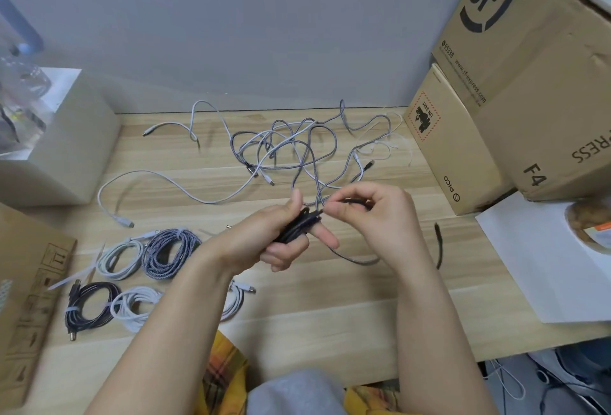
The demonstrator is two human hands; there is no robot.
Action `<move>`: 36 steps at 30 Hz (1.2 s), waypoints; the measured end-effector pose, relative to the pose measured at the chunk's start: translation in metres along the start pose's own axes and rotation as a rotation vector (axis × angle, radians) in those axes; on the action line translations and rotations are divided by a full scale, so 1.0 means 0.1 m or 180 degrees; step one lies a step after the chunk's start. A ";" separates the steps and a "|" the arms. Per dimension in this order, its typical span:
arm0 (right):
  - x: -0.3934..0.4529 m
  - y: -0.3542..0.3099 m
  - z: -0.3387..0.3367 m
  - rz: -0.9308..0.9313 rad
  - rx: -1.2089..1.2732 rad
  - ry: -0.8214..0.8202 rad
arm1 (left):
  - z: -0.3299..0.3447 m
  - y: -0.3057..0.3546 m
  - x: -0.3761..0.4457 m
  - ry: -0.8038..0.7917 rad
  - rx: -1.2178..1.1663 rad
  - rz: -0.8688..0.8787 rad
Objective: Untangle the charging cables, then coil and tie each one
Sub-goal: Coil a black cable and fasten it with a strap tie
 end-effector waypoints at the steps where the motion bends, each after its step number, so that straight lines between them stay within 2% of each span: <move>1: 0.02 0.01 0.00 -0.0049 0.0069 0.0010 | 0.01 0.03 -0.01 -0.0192 -0.0383 0.0160; 3: 0.05 0.03 0.04 -0.0115 0.0138 -0.0095 | 0.00 0.11 -0.02 -0.0384 -0.1075 0.0596; 6: 0.09 0.09 0.15 -0.0048 0.0118 -0.0259 | -0.03 0.22 0.00 -0.0489 -0.1726 0.1008; 9: 0.07 0.15 0.25 0.0018 0.0005 -0.0407 | 0.04 0.36 -0.03 -0.1187 -0.2700 0.1287; 10: 0.07 0.16 0.30 0.0045 -0.0062 -0.0507 | 0.02 0.40 -0.04 -0.1210 -0.2998 0.1389; 12: 0.05 0.19 0.41 0.0132 -0.0339 -0.0772 | -0.10 0.44 -0.04 -0.0711 -0.3333 0.1651; 14: 0.02 0.19 0.50 0.0210 -0.0707 -0.1009 | -0.21 0.44 -0.02 0.0020 -0.3495 0.1873; 16: -0.02 0.18 0.56 0.0214 -0.1131 -0.1203 | -0.35 0.37 -0.03 0.1121 -0.3162 0.1878; 18: -0.07 0.13 0.60 0.0207 -0.1453 -0.1334 | -0.39 0.33 -0.06 0.1802 -0.2505 0.1827; 21: -0.13 0.02 0.64 0.0107 -0.1700 -0.1483 | -0.36 0.29 -0.05 0.2263 -0.1411 0.1620; 23: -0.16 -0.05 0.64 0.0063 -0.1749 -0.1541 | -0.37 0.28 -0.06 0.2396 -0.0688 0.1473; 27: -0.18 -0.16 0.54 -0.0090 -0.1894 -0.1397 | -0.30 0.24 -0.02 0.2051 0.0149 0.1123; 32: -0.14 -0.23 0.33 -0.0173 -0.1481 -0.0992 | -0.36 0.08 -0.06 0.1948 0.1097 0.0354; 36: -0.08 -0.19 0.17 -0.0142 -0.0803 -0.0534 | -0.19 0.01 -0.07 0.0848 0.0679 0.0070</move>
Point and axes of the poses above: each hand's wrist, its own x-axis towards the middle knuckle, its own z-axis out of the palm, y = z × x, the point moved 7 cm from there along x, towards the middle knuckle, and after that the axes turned 3 degrees about -y, right-handed, at the moved point
